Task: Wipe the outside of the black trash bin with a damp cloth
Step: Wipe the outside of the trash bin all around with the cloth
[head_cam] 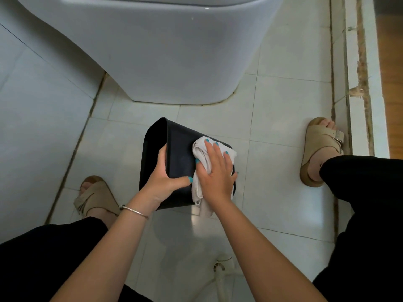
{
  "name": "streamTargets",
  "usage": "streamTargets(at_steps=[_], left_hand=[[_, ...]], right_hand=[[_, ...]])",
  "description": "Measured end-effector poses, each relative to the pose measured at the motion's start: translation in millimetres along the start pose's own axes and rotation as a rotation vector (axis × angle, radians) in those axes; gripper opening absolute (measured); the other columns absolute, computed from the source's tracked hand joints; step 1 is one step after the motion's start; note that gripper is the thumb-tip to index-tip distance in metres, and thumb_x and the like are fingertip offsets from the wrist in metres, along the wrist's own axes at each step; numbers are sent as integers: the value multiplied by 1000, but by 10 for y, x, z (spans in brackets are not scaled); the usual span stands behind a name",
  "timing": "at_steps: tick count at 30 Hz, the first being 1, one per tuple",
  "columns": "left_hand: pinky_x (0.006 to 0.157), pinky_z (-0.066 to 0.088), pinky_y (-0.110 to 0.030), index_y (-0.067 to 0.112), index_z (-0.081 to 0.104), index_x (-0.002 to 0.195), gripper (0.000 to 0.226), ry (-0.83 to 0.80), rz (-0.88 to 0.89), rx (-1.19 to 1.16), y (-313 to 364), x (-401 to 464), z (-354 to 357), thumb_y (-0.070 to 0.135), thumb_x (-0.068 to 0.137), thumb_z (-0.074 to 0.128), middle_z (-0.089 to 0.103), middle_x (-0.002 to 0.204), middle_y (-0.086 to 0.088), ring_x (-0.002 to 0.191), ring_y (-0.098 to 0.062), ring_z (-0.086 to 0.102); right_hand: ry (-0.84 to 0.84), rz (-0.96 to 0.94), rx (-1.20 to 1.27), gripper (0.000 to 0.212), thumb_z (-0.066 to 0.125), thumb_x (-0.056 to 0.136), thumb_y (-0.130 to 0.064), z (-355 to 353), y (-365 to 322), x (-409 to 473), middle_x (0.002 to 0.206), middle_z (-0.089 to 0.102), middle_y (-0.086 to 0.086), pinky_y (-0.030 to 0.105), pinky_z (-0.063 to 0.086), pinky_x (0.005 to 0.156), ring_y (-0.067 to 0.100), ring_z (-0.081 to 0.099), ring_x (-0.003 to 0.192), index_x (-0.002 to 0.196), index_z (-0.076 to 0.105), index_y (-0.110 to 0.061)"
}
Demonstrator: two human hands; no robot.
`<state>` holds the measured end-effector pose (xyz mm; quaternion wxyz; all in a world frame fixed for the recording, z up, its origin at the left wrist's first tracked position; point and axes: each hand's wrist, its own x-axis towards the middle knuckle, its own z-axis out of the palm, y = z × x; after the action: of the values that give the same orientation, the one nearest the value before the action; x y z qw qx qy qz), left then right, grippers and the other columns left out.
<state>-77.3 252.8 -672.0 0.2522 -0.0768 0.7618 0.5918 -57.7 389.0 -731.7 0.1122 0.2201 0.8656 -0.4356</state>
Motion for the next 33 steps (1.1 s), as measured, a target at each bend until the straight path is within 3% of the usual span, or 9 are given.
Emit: streamTargets(at_steps=[3, 6, 8, 10, 13, 18, 25, 29, 33], left_hand=[[101, 40, -15, 34, 10, 151, 111, -104, 39, 136, 10, -140, -6, 8, 64, 75, 39, 143, 18, 128, 6, 41], [95, 37, -4, 41, -3, 150, 118, -141, 46, 212, -33, -317, 61, 0, 72, 76, 29, 140, 35, 125, 20, 34], [94, 30, 1, 45, -10, 147, 121, -95, 60, 267, -87, -395, 157, 4, 73, 76, 21, 137, 41, 122, 28, 27], [96, 25, 4, 50, -15, 142, 122, -60, 72, 306, -141, -392, 229, 7, 73, 76, 19, 139, 37, 122, 29, 24], [94, 26, 3, 55, -21, 136, 120, -72, 57, 398, -150, -341, 216, 9, 77, 73, 22, 147, 22, 124, 14, 33], [94, 29, -2, 56, -23, 135, 118, -76, 44, 437, -158, -315, 160, 11, 80, 72, 26, 146, 15, 125, 3, 36], [106, 36, -22, 63, -22, 129, 118, -148, 71, 458, -112, -217, 83, 9, 81, 71, 28, 147, 15, 129, -4, 39], [91, 33, 0, 57, -19, 133, 116, -139, 30, 409, -141, -208, 43, 5, 81, 70, 31, 140, 19, 124, 2, 40], [90, 35, -1, 48, -16, 142, 116, -145, 46, 379, -126, -140, 71, 2, 79, 70, 33, 137, 27, 116, 18, 42]], right_hand=[[23, 78, 112, 56, 43, 91, -47, -34, 86, 89, 152, 21, -29, 63, 7, 113, 9, 9, 145, 139, 18, -60], [60, 105, 215, 55, 43, 90, -47, -91, 141, 156, 150, 31, -23, 61, 17, 112, 13, 17, 143, 139, 23, -57], [49, 107, 199, 54, 43, 91, -47, -115, 160, 178, 153, 26, -20, 62, 16, 112, 18, 11, 146, 141, 23, -56], [14, 113, 175, 55, 43, 92, -50, -150, 180, 192, 158, 16, -19, 61, 11, 114, 20, 0, 148, 141, 20, -57], [-20, 110, 233, 56, 45, 91, -52, -180, 220, 222, 157, 17, -22, 52, 15, 116, 17, -2, 148, 141, 20, -58], [-14, 81, 278, 57, 47, 91, -49, -189, 286, 276, 154, 23, -22, 45, 22, 112, 16, 6, 147, 142, 22, -55], [7, 106, 299, 63, 40, 82, -60, -179, 354, 323, 152, 31, -13, 53, 31, 112, 21, 24, 143, 142, 22, -53], [-20, 42, 310, 70, 36, 74, -69, -169, 284, 260, 154, 26, -21, 50, 25, 114, 11, 19, 145, 141, 26, -54], [-65, -50, 279, 58, 33, 75, -70, -212, 119, 118, 153, 26, -26, 52, 19, 115, 5, 14, 146, 133, 25, -68]])
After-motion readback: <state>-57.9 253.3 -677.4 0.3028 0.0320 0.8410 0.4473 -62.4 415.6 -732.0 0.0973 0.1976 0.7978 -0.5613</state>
